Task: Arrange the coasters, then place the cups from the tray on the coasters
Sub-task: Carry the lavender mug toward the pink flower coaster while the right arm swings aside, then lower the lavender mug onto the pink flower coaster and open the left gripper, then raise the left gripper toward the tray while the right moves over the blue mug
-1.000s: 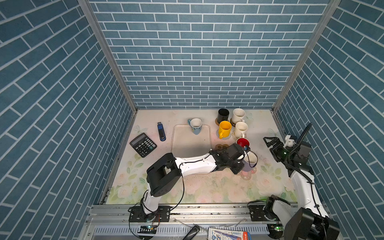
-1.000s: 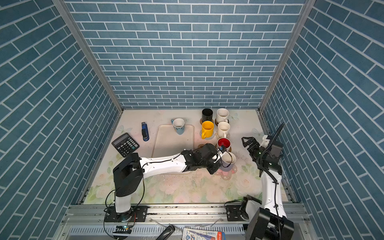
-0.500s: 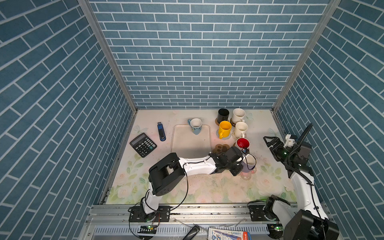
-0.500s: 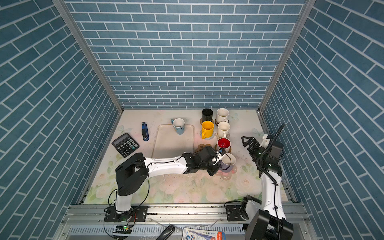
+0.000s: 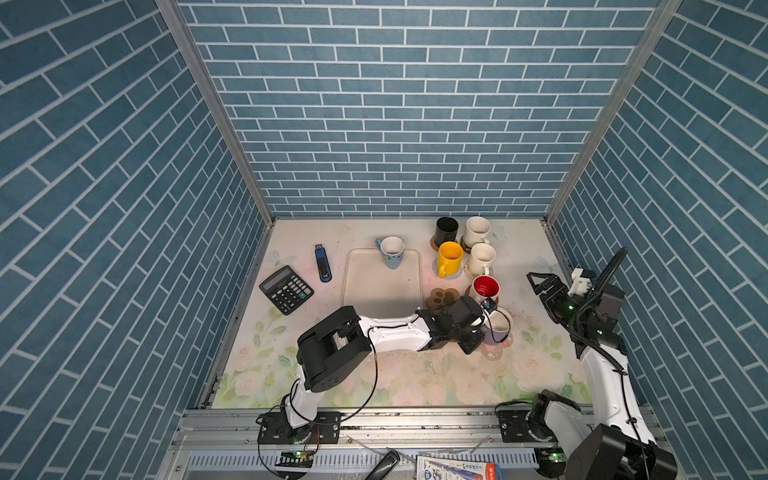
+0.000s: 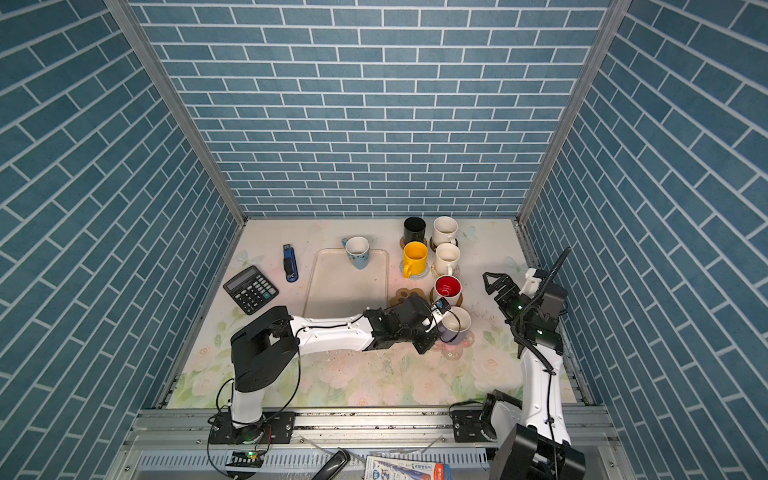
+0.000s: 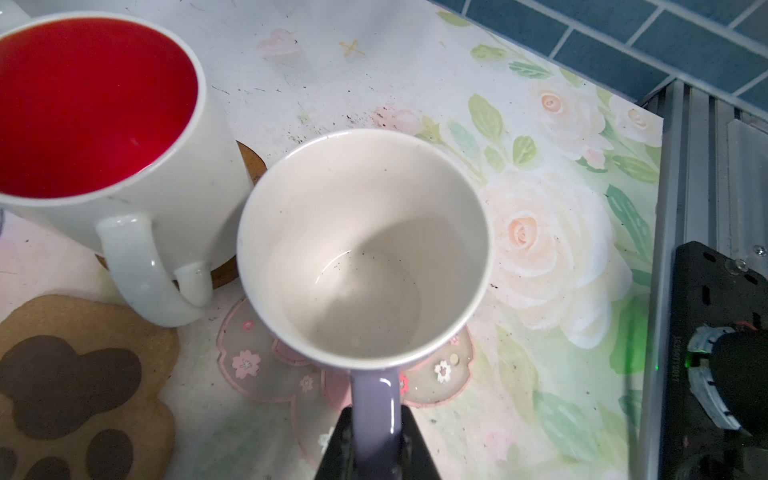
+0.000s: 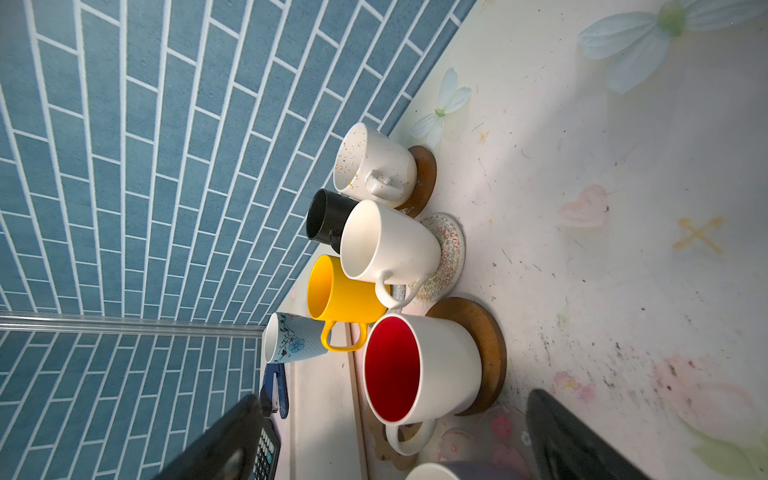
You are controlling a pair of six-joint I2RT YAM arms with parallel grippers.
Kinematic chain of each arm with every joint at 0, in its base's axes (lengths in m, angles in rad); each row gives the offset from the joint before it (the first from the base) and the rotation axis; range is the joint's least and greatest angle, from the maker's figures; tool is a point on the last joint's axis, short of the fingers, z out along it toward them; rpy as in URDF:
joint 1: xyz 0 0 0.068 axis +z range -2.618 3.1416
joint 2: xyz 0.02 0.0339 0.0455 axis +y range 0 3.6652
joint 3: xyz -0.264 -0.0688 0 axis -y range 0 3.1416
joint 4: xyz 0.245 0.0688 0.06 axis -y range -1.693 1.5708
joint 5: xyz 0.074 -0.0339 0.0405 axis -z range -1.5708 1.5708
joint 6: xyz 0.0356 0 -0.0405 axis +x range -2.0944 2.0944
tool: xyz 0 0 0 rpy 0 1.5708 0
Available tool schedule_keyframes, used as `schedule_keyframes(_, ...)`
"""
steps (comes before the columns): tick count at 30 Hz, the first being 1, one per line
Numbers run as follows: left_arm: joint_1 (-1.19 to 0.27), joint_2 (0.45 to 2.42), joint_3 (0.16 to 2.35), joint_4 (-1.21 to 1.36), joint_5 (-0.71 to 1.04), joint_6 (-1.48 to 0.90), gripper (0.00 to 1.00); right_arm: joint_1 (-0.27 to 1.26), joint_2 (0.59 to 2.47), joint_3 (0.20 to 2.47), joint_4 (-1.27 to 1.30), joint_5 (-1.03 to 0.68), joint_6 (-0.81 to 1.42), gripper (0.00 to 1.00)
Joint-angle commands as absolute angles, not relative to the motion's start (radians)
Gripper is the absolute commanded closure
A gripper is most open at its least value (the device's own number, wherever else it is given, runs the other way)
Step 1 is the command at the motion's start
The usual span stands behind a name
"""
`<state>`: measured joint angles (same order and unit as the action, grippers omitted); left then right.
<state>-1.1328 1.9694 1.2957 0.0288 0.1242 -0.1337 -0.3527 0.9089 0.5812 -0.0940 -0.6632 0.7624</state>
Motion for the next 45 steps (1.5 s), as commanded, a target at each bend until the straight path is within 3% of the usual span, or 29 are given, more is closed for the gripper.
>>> schedule_keyframes(1, -1.137, 1.944, 1.286, 0.044, 0.094, -0.117, 0.85, -0.356, 0.893, 0.559, -0.074, -0.679, 0.761, 0.01)
schedule_keyframes(8, -1.136, 1.926, 1.285, 0.014, 0.067, -0.104, 0.63, -0.356, 0.887, 0.557, -0.083, -0.670, 0.752, 0.01)
schedule_keyframes(12, -1.138, 1.909, 1.287, -0.001, 0.037, -0.107, 0.42, -0.356, 0.879, 0.558, -0.081, -0.678, 0.734, 0.01)
schedule_keyframes(19, -1.138, 1.840, 1.285, -0.040, -0.031, -0.092, 0.18, -0.317, 0.872, 0.574, -0.112, -0.685, 0.679, 0.01)
schedule_keyframes(35, -1.118, 1.436, 1.208, -0.255, -0.411, -0.217, 0.01, 0.049, 0.849, 0.825, -0.428, -0.456, 0.508, 0.02)
schedule_keyframes(40, -1.011, 1.298, 1.166, -0.354, -0.442, -0.365, 0.01, 0.225, 0.958, 0.926, -0.431, -0.376, 0.493, 0.07)
schedule_keyframes(45, -0.840, 1.156, 1.046, -0.356, -0.355, -0.486, 0.01, 0.419, 1.147, 1.068, -0.431, -0.279, 0.452, 0.08)
